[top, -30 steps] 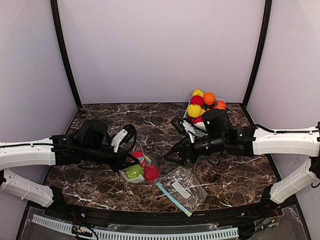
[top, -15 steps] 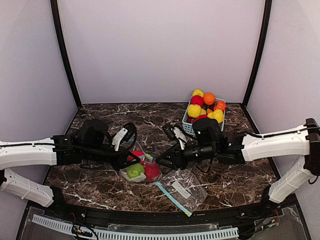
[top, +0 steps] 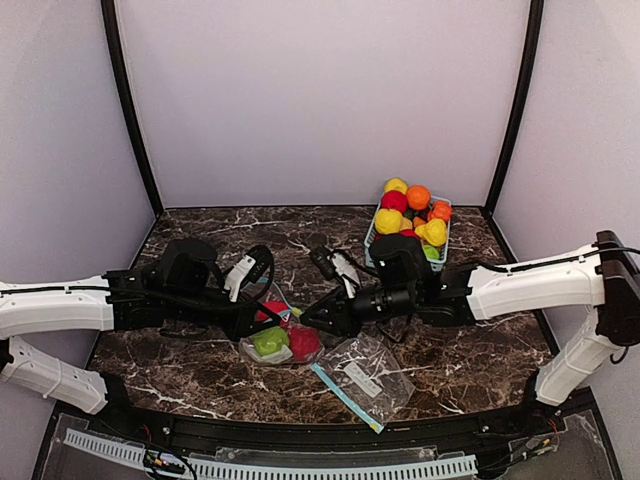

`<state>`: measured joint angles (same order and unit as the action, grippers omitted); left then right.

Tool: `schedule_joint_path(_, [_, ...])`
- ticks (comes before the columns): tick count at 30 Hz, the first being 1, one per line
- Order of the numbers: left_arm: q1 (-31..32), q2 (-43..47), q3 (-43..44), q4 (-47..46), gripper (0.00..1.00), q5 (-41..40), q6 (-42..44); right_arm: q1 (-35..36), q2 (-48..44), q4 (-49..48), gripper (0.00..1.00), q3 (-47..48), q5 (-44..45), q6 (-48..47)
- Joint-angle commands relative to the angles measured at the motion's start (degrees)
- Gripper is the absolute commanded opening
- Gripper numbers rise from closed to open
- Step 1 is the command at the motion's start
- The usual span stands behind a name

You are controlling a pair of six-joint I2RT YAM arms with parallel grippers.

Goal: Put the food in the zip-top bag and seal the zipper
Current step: Pass from the left arm to the right

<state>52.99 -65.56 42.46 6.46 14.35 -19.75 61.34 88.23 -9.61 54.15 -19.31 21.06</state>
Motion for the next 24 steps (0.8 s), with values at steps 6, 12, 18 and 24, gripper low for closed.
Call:
schedule_joint_path(6, [0.2, 0.1, -0.4, -0.3, 0.01, 0.5, 0.0, 0.6, 1.9, -2.1, 0.00, 1.8, 0.2, -1.0])
schedule_joint_path(12, [0.2, 0.1, 2.3, 3.5, 0.12, 2.1, 3.7, 0.3, 1.7, -1.6, 0.00, 1.5, -1.0, -2.6])
schedule_joint_path(18, [0.1, -0.2, 10.2, 12.4, 0.42, -0.6, 12.6, -0.7, 1.0, -0.3, 0.00, 1.0, -4.4, -4.7])
schedule_joint_path(24, [0.2, -2.5, 15.1, 14.9, 0.62, 2.5, 23.1, -2.8, 0.0, 0.2, 0.00, 0.3, -8.0, -5.6])
